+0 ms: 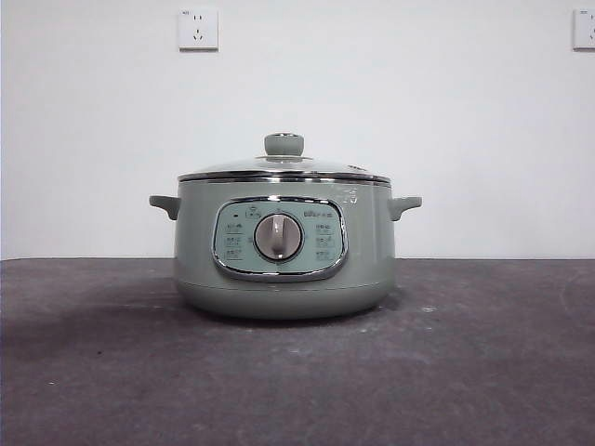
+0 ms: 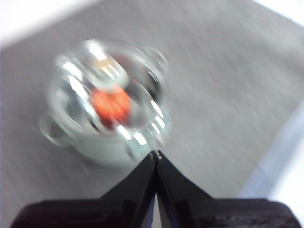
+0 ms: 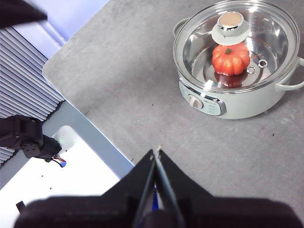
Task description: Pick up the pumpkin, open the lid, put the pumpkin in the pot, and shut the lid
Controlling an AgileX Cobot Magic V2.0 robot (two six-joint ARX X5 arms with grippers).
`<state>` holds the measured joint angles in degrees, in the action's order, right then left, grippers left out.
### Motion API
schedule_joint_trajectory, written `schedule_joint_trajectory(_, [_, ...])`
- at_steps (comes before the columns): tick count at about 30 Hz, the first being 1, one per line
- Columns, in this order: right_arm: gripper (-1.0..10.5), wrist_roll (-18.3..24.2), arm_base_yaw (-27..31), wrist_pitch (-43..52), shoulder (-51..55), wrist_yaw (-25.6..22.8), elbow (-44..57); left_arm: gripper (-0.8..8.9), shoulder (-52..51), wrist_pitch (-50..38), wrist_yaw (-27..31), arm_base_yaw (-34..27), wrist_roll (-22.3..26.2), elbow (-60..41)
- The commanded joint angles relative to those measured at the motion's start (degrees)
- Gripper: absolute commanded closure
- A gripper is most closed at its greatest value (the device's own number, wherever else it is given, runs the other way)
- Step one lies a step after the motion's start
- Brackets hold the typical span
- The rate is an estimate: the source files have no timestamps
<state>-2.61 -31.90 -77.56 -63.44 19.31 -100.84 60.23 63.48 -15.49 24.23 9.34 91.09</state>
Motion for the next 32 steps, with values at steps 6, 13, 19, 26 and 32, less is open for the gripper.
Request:
schedule_joint_trajectory(6, [9.4,-0.5,-0.1,-1.0,0.2,-0.2,0.0,8.17,-15.8,-32.1,0.3,-11.4,0.0,-22.1])
schedule_joint_trajectory(13, [9.4,-0.5,-0.1,-1.0,0.2,-0.2,0.0,8.17,-30.5,-54.4,7.2,-19.4,-0.6,-47.1])
schedule_joint_trajectory(19, [9.4,-0.5,-0.1,-1.0,0.2,-0.2,0.0,8.17,-39.9,-60.7,11.7,-22.9,-1.4,-62.9])
schedule_joint_trajectory(26, [9.4,-0.5,-0.1,-1.0,0.2,-0.2,0.0,8.17,-48.1,-62.6,16.2,-23.8,-2.3,-76.1])
schedule_joint_trajectory(32, [9.4,-0.5,-0.1,-1.0,0.2,-0.2,0.0,8.17,-53.4,-62.4,19.1,-23.8,-2.3,-82.9])
